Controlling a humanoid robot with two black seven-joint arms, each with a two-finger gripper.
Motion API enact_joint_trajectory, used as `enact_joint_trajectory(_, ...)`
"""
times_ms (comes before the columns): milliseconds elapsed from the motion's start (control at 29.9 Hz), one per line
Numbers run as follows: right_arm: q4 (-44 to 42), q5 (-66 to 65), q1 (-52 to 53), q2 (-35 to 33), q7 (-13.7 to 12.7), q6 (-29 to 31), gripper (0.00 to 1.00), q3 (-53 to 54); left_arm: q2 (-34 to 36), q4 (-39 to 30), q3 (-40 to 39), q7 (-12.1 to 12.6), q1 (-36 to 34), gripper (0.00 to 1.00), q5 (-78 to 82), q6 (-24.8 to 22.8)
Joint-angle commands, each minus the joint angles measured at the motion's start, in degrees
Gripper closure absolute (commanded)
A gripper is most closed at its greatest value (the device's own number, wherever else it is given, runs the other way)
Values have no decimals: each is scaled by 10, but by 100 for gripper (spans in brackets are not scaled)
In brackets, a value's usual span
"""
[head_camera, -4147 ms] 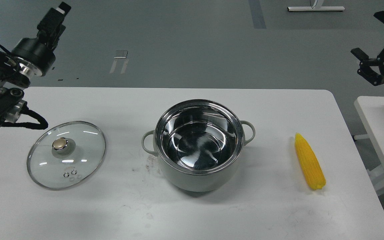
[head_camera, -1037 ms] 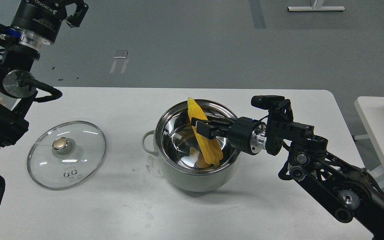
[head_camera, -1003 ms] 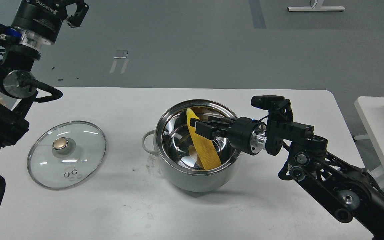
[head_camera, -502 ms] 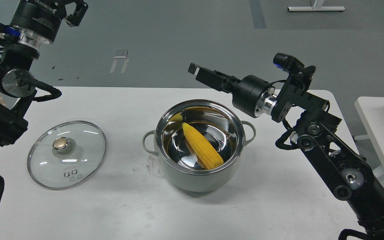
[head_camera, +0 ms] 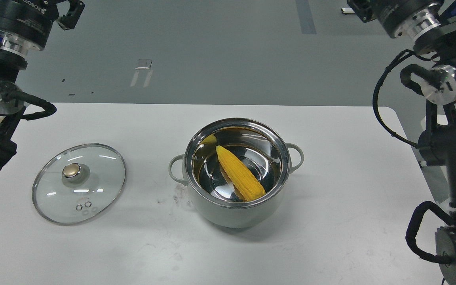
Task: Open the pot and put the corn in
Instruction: 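Open the right gripper and withdraw the right arm upward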
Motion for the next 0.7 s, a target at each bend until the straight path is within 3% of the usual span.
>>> enact_joint_trajectory(0,-63,69,5,-6,11,-11,0,12,-1,-1,-2,0,9,2,-1,0)
enact_joint_trajectory(134,-156,136,8,-25,80,-15,0,40,4,-1,-3,0,12,2,-2,0)
enact_joint_trajectory(234,-173,150,4,-32,117,-13,0,39,5,1,-3,1,12,2,-1,0)
enact_joint_trajectory(468,-169,150,-3,-32,122,-15,0,39,0,27,-2,6,11,2,0,0)
enact_joint_trajectory(669,-164,153,-3,-30,122,-10,0,39,1,61,6,10,-30,2,8,0)
